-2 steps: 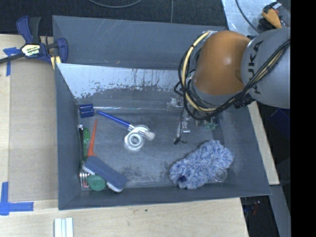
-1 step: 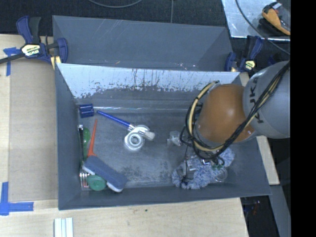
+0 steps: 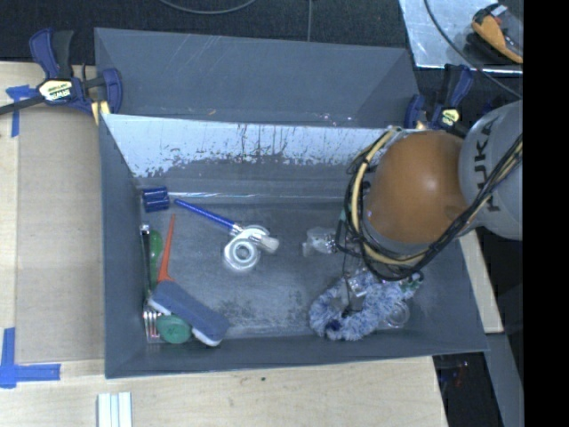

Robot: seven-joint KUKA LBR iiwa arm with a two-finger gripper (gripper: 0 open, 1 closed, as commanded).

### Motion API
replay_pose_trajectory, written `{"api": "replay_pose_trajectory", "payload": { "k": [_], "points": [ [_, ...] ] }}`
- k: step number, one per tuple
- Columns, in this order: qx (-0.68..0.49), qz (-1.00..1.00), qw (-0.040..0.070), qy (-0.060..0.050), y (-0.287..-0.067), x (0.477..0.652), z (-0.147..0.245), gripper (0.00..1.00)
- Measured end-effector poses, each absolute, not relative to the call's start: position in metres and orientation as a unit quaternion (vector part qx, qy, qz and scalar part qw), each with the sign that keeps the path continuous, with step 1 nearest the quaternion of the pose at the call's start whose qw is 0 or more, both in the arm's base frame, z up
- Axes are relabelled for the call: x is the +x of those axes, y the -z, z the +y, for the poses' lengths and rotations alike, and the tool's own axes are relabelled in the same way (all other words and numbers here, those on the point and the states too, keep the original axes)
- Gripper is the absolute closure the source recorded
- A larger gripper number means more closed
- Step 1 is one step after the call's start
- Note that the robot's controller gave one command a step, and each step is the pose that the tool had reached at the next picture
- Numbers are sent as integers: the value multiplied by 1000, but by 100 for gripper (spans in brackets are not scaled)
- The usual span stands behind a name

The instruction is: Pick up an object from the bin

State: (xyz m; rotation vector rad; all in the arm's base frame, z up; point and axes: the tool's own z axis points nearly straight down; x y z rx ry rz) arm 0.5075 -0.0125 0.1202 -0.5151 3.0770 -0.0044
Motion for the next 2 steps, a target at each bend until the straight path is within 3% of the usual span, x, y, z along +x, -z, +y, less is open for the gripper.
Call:
{"api": "replay_pose_trajectory", "payload": {
  "k": [1,2],
  "points": [
    [-86,996,12,0,-75,508,-17,0],
    [-405,914,15,3,-71,496,-106,0]
  ]
}}
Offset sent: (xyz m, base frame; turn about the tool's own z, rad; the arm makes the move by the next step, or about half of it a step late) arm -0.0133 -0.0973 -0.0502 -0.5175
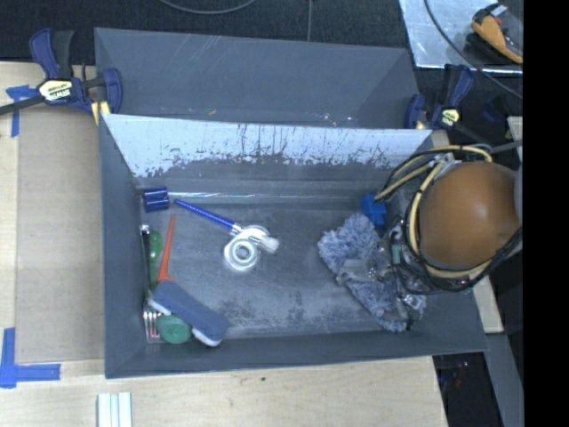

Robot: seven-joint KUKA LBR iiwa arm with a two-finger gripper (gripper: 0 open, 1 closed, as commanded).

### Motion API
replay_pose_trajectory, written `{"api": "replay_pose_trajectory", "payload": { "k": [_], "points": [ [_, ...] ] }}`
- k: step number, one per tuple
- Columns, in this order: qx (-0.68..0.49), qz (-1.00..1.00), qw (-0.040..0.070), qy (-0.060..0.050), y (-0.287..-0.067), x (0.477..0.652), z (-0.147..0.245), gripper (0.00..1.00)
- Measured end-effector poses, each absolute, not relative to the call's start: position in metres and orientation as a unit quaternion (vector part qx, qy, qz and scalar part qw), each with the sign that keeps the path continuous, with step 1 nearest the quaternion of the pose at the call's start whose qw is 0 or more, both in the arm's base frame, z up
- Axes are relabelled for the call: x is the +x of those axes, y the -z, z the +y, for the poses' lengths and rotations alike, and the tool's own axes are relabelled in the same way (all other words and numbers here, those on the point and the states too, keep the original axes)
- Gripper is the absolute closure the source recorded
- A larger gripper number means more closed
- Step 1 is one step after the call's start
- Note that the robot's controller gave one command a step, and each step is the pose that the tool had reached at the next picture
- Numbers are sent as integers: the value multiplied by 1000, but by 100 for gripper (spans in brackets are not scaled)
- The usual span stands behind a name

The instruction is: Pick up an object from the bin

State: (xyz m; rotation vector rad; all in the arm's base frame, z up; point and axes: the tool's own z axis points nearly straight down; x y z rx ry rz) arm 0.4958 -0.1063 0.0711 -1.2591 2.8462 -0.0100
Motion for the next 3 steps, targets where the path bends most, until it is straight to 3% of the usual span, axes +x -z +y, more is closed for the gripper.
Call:
{"api": "replay_pose_trajectory", "payload": {
  "k": [1,2,3],
  "points": [
    [-104,994,14,-1,-76,509,-16,100],
    [-103,995,14,0,-76,508,-18,100],
    [-103,995,11,0,-91,507,-18,100]
  ]
}}
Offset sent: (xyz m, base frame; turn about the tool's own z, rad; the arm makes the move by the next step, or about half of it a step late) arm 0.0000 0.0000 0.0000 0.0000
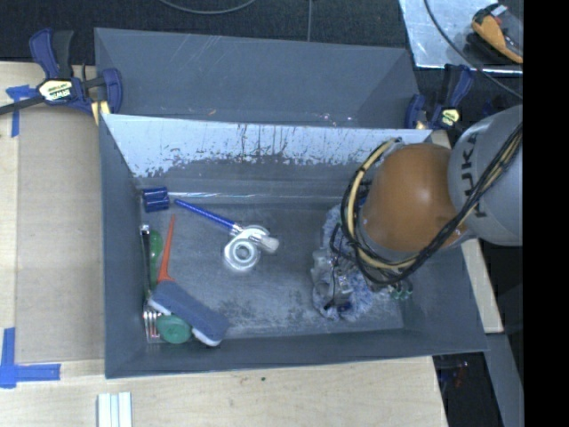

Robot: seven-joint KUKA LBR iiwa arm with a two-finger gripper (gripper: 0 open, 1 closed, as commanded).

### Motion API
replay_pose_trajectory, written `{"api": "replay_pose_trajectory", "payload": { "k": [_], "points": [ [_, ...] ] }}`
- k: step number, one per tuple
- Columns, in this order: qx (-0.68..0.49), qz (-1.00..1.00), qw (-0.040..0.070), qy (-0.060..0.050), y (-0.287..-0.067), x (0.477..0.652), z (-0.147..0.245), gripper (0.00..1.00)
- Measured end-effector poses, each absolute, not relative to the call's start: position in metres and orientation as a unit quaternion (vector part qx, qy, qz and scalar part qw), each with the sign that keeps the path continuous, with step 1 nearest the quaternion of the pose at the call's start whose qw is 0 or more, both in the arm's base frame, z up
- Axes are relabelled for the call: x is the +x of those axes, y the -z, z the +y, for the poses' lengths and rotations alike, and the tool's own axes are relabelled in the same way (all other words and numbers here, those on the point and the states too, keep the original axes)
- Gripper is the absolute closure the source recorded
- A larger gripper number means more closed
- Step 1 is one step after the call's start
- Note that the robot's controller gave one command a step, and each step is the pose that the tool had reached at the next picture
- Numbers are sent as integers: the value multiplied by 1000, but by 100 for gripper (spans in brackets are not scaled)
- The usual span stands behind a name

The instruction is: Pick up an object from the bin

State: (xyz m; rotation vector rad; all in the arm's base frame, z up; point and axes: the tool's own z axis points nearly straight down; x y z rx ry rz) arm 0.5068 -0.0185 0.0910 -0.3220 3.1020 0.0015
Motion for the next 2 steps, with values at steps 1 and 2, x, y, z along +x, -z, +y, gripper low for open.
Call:
{"api": "replay_pose_trajectory", "payload": {
  "k": [1,2],
  "points": [
    [-103,995,10,-1,-124,506,-18,100],
    [-102,995,14,0,-154,508,-19,100]
  ]
}}
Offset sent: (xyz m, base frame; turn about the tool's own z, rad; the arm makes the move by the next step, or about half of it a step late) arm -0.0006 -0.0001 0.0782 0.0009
